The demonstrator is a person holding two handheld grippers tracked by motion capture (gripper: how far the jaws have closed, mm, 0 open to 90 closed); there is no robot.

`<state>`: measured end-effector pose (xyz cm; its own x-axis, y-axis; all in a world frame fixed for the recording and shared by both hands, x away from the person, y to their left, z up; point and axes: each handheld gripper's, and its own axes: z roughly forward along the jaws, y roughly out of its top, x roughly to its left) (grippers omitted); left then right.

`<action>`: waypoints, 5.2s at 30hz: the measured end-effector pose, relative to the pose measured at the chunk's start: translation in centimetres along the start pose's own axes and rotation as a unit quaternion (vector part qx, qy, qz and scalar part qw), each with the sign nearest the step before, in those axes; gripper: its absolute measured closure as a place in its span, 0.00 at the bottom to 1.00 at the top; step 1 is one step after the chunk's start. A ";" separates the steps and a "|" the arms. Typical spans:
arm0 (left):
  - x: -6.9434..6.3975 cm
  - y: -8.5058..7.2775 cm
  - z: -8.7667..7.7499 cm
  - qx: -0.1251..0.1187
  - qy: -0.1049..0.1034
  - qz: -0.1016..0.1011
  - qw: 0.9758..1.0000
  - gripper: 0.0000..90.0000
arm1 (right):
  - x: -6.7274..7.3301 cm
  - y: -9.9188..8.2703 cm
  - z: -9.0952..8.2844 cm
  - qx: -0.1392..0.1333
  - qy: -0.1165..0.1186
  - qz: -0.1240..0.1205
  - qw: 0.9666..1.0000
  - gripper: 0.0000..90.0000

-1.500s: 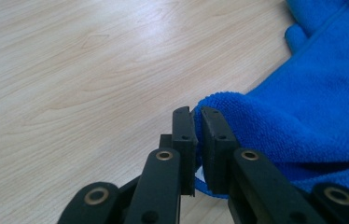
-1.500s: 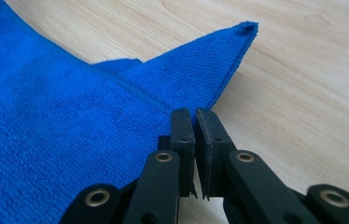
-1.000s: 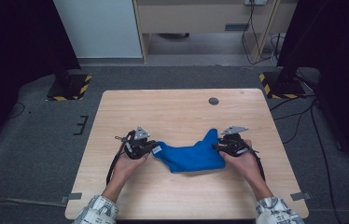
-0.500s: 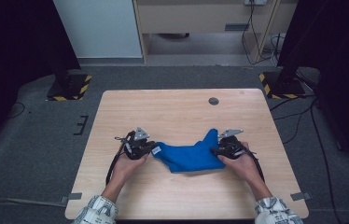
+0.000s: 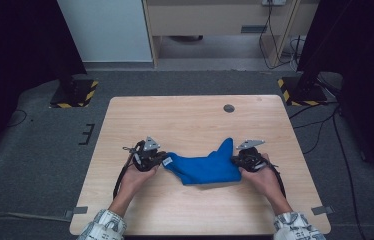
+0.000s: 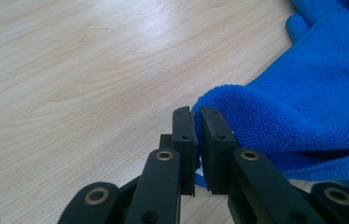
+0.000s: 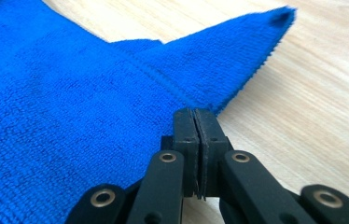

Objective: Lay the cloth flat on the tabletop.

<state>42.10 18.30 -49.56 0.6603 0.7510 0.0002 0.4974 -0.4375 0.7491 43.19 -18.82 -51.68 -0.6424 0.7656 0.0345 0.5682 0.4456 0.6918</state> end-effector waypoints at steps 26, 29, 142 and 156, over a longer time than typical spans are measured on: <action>-0.9 0.0 -0.4 0.002 -0.010 0.015 1.000 0.94 | -0.3 -0.3 -2.4 -0.008 0.010 0.037 0.999 0.87; -0.8 0.0 -0.6 0.000 -0.007 0.012 1.000 0.94 | -0.3 0.1 -1.7 -0.017 0.001 0.020 1.000 0.85; 0.8 1.9 -5.0 -0.061 -0.015 -0.021 0.998 0.97 | 0.7 5.3 -7.0 -0.134 -0.027 -0.029 0.990 1.00; 1.3 5.3 -5.3 -0.085 -0.008 -0.036 0.996 0.98 | -0.3 6.9 -7.7 -0.153 -0.042 -0.025 0.987 1.00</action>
<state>42.58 19.59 -42.08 0.6361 0.7687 -0.0673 0.4417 -0.2913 0.8485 43.35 -19.59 -41.38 -0.6133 0.7878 -0.0571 0.3456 0.3326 0.8775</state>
